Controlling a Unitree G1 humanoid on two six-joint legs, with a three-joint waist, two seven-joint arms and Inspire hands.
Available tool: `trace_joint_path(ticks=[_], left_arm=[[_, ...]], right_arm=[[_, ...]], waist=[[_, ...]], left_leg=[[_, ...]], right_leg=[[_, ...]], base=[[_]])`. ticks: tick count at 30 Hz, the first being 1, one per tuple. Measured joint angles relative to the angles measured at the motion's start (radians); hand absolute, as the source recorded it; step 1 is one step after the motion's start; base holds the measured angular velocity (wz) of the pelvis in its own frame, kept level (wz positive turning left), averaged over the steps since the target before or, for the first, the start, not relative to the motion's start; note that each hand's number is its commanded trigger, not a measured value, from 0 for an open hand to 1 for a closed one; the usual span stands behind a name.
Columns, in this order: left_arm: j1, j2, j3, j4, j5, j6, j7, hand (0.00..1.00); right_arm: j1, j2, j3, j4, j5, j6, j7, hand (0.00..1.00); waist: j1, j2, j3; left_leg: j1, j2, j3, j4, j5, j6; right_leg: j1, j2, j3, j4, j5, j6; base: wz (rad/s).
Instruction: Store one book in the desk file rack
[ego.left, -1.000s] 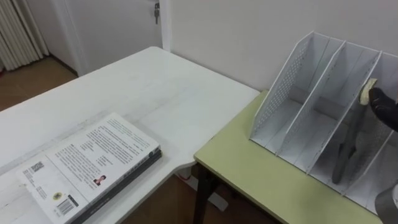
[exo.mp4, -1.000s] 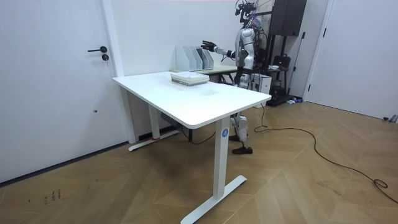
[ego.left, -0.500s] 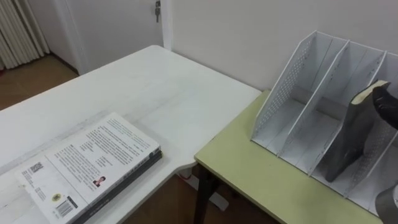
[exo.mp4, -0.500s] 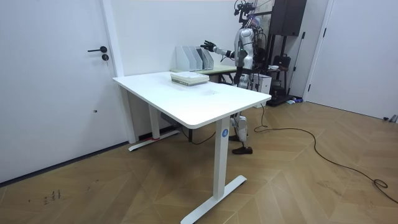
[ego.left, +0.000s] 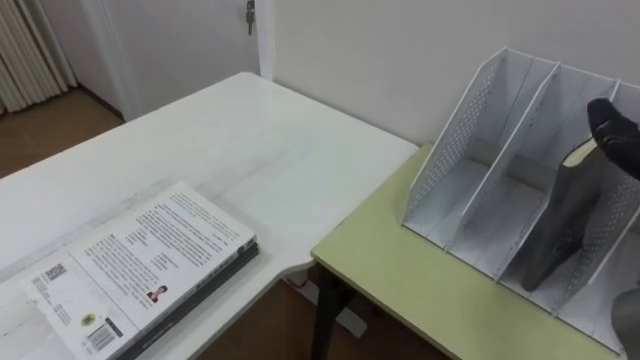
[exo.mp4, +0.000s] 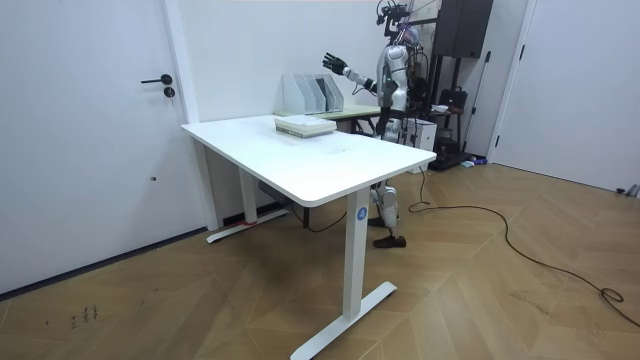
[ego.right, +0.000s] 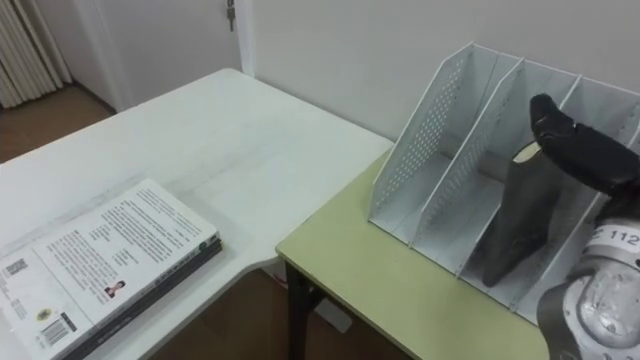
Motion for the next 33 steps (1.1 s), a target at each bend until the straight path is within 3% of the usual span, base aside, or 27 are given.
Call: trace_joint_path(ticks=[6,11,15,17,21,23,27,31,33], left_arm=[[0.005,0.003,0.008,-0.001,0.002,-0.004,-0.019,0.0],[0.011,0.005,0.036,0.0,0.018,0.003,-0.054,0.0],[0.011,0.007,0.051,-0.001,0.025,0.012,-0.063,0.0],[0.01,0.015,0.053,-0.001,0.024,0.019,-0.077,0.0],[0.009,0.024,0.052,0.001,0.023,0.026,-0.083,0.0],[0.002,0.029,0.058,0.003,0.025,0.029,-0.099,0.0],[-0.01,0.045,0.057,0.0,0.028,0.048,-0.121,0.0],[-0.029,0.056,0.038,-0.001,0.024,0.077,-0.121,0.0],[-0.062,0.074,0.008,0.006,0.015,0.094,-0.121,0.0]], right_arm=[[0.001,-0.003,0.004,-0.037,0.307,0.005,0.224,0.0],[0.002,-0.004,0.012,-0.042,0.453,0.05,0.484,0.0],[0.003,-0.005,0.032,-0.075,0.452,0.084,0.661,0.0],[0.006,-0.01,0.063,-0.091,0.457,0.102,0.761,0.0],[0.008,-0.05,0.128,-0.115,0.447,0.144,0.909,0.0],[0.008,-0.069,0.137,-0.137,0.425,0.167,1.024,0.0],[0.008,-0.091,0.155,-0.14,0.391,0.182,1.156,0.0],[0.007,-0.127,0.25,-0.121,0.277,0.22,1.282,0.0],[0.01,-0.135,0.299,-0.085,0.253,0.237,1.331,0.0]], waist=[[-0.009,0.0,0.0],[-0.012,-0.005,0.0033],[-0.012,-0.01,-0.0002],[0.001,-0.019,-0.0066],[0.016,-0.034,-0.013],[0.036,-0.043,-0.0094],[0.06,-0.053,-0.0013],[0.074,-0.056,0.0022],[0.09,-0.059,0.0094]], left_leg=[[0.001,0.0,0.001,0.0,0.0,0.0],[-0.003,0.0,0.0,0.0,-0.001,-0.001],[-0.009,0.0,-0.002,-0.002,-0.003,-0.004],[-0.008,0.001,-0.002,-0.001,-0.003,-0.004],[-0.006,0.001,-0.004,-0.001,-0.003,-0.004],[-0.002,0.002,-0.006,-0.001,-0.003,-0.004],[0.004,0.004,-0.007,0.0,-0.003,-0.004],[0.002,0.011,-0.003,0.0,-0.003,-0.004],[0.001,0.011,-0.001,0.0,-0.003,-0.006]], right_leg=[[0.002,0.0,0.007,0.012,0.0,0.0],[-0.003,0.0,0.008,0.013,0.0,0.0],[-0.007,0.001,0.007,0.013,0.0,0.001],[-0.008,0.001,0.006,0.015,0.001,0.0],[-0.007,0.001,0.008,0.014,0.001,0.0],[-0.003,0.001,0.011,0.013,0.001,0.0],[0.01,0.001,0.006,0.009,0.001,0.0],[0.015,-0.003,-0.018,0.01,0.002,-0.001],[0.013,-0.001,-0.018,0.012,0.004,-0.004]], base=[[-0.01],[0.0],[0.02],[0.0],[-0.02],[-0.05],[0.08],[0.12],[0.06]])
